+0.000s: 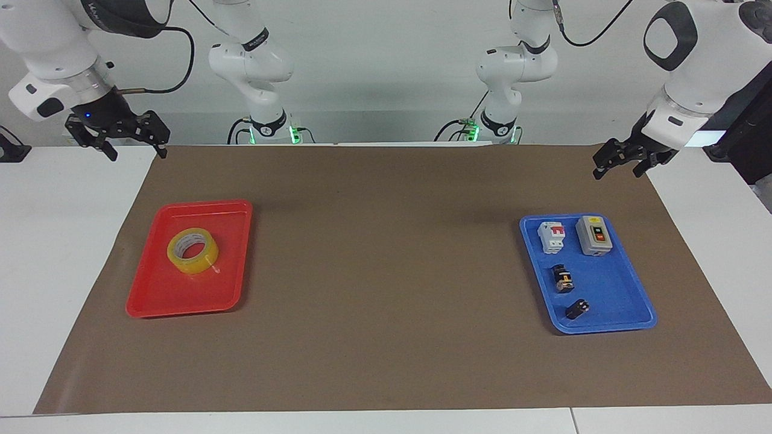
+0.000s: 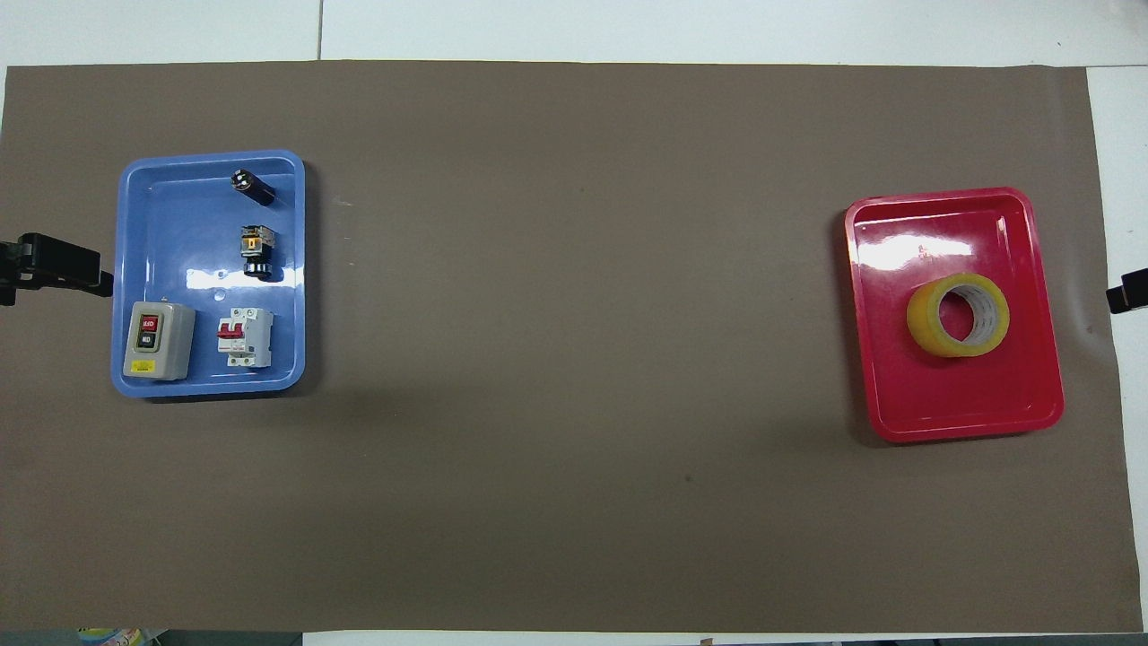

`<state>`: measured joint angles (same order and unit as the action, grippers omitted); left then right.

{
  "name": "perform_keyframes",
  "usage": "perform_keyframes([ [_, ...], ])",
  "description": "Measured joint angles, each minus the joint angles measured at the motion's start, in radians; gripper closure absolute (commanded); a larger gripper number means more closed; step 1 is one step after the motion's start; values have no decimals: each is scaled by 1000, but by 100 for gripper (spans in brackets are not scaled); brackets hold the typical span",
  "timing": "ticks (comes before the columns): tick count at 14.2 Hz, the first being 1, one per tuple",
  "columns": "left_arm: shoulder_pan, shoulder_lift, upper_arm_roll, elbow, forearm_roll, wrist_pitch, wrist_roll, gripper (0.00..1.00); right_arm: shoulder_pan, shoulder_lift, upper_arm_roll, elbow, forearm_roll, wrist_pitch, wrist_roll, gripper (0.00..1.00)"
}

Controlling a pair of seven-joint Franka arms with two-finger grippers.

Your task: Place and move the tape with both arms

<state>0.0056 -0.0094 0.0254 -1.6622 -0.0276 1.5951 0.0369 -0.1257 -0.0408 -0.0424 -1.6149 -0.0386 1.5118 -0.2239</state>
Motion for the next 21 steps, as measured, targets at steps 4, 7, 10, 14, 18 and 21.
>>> perform_keyframes([
  [4, 0, 0, 0, 0, 0, 0, 0, 0, 22, 2, 4, 1, 0, 0, 4, 0],
  [7, 0, 0, 0, 0, 0, 0, 0, 0, 31, 3, 3, 7, -1, -2, 11, 0],
  [10, 0, 0, 0, 0, 0, 0, 0, 0, 55, 3, 1, 11, -1, -9, 12, 0],
  [14, 0, 0, 0, 0, 0, 0, 0, 0, 79, 10, -7, 10, -1, -11, 19, 0],
  [18, 0, 0, 0, 0, 0, 0, 0, 0, 76, 14, -23, 23, -1, -28, 19, 0],
  [21, 0, 0, 0, 0, 0, 0, 0, 0, 83, 21, -23, 23, -1, -29, 20, 0],
])
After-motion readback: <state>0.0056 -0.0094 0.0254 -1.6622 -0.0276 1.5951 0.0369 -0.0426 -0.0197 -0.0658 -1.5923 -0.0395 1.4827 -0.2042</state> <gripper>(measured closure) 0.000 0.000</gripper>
